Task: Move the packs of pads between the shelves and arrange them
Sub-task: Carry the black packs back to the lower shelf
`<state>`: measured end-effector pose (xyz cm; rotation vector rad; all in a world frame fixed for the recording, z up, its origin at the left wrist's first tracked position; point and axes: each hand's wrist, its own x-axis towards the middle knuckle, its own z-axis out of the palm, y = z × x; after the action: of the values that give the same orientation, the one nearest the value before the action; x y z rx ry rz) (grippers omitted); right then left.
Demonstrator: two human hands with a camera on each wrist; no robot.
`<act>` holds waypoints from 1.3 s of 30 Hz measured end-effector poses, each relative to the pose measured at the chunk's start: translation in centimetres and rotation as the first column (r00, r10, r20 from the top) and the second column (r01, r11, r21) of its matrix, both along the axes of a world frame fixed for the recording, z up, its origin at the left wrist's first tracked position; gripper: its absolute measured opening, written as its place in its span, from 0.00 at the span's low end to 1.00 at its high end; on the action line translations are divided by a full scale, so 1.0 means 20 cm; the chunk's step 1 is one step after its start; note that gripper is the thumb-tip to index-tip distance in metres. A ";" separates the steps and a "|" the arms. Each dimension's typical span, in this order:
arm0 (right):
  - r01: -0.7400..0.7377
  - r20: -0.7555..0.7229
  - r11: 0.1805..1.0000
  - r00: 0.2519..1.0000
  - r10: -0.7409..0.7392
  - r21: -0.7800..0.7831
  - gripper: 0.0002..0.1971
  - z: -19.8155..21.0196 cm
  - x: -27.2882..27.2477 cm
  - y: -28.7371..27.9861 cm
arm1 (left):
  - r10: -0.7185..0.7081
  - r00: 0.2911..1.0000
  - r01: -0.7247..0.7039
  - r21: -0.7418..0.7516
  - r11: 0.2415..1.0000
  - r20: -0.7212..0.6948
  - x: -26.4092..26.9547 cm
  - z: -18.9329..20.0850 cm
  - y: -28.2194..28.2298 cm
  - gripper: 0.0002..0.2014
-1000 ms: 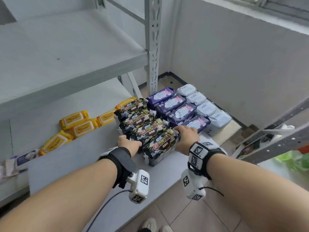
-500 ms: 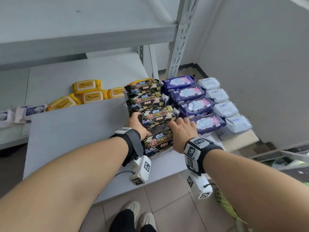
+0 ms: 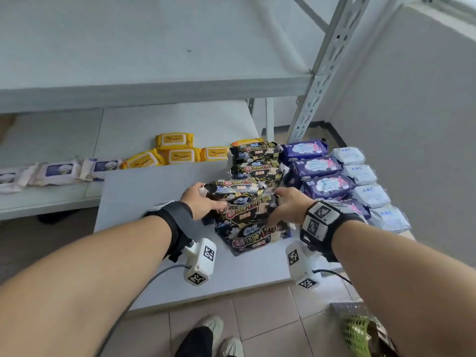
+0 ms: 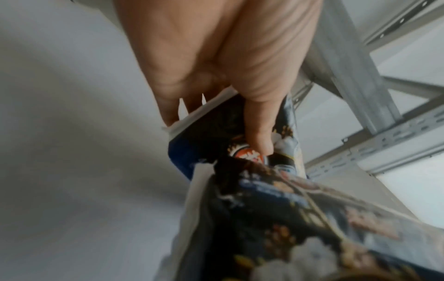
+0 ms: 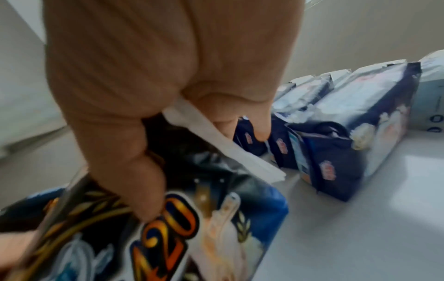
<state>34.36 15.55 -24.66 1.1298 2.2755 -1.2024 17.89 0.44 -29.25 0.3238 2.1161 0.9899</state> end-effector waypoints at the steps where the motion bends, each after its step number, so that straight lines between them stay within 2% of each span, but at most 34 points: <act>1: 0.033 -0.039 0.998 0.999 -0.035 -0.051 0.29 0.04 -0.04 0.00 | 0.040 0.999 -0.041 0.034 0.999 0.026 -0.04 0.04 -0.04 0.38; 4: 0.123 -0.163 0.968 0.974 -0.161 -0.219 0.13 0.16 -0.16 -0.02 | 0.193 0.973 -0.210 0.149 0.966 0.124 -0.15 0.17 -0.17 0.27; 5: 0.150 -0.182 0.946 0.961 -0.207 -0.286 0.11 0.20 -0.20 -0.04 | 0.240 0.958 -0.268 0.182 0.946 0.160 -0.19 0.22 -0.22 0.23; 8: 0.166 -0.207 0.885 0.938 -0.278 -0.434 0.15 0.35 -0.33 -0.11 | 0.337 0.905 -0.406 0.297 0.864 0.258 -0.31 0.39 -0.36 0.15; 11: 0.155 -0.279 0.819 0.891 -0.358 -0.553 0.27 0.52 -0.47 -0.18 | 0.395 0.868 -0.489 0.386 0.782 0.300 -0.44 0.57 -0.50 0.15; 12: 0.141 -0.312 0.792 0.868 -0.388 -0.594 0.26 0.57 -0.52 -0.21 | 0.415 0.855 -0.515 0.411 0.752 0.311 -0.49 0.62 -0.55 0.14; 14: 0.099 -0.367 0.736 0.817 -0.444 -0.670 0.16 0.68 -0.63 -0.27 | 0.458 0.829 -0.560 0.459 0.690 0.322 -0.59 0.74 -0.64 0.12; 16: 0.048 -0.418 0.691 0.766 -0.489 -0.721 0.09 0.78 -0.76 -0.34 | 0.476 0.819 -0.573 0.501 0.649 0.320 -0.70 0.84 -0.74 0.19; 19: -0.035 -0.510 0.696 0.707 -0.490 -0.717 0.11 0.89 -0.97 -0.47 | 0.478 0.822 -0.564 0.563 0.604 0.310 -0.88 0.97 -0.91 0.20; 22: -0.048 -0.575 0.734 0.656 -0.489 -0.678 0.12 0.99 -1.19 -0.63 | 0.471 0.839 -0.533 0.587 0.609 0.273 -1.10 1.07 -1.09 0.19; 25: -0.023 -0.615 0.768 0.614 -0.494 -0.640 0.20 1.04 -1.44 -0.81 | 0.473 0.853 -0.503 0.592 0.630 0.221 -1.36 1.17 -1.27 0.23; 27: -0.012 -0.630 0.774 0.588 -0.507 -0.634 0.22 1.05 -1.61 -0.91 | 0.452 0.870 -0.472 0.594 0.651 0.197 -1.54 1.22 -1.38 0.24; 31: 0.015 -0.631 0.752 0.534 -0.563 -0.659 0.18 1.08 -1.86 -1.11 | 0.398 0.903 -0.411 0.586 0.699 0.158 -1.85 1.31 -1.56 0.23; 34: 0.034 -0.623 0.732 0.500 -0.601 -0.680 0.11 1.12 -1.98 -1.21 | 0.361 0.922 -0.370 0.582 0.724 0.137 -2.02 1.38 -1.64 0.22; 39: 0.074 -0.659 0.792 0.512 -0.551 -0.606 0.10 1.24 -2.13 -1.31 | 0.321 0.946 -0.288 0.567 0.772 0.044 -2.26 1.48 -1.68 0.16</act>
<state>-8.29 -10.69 0.06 0.8836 2.0039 -2.7965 -27.21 -33.19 0.45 0.2999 1.9096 1.8358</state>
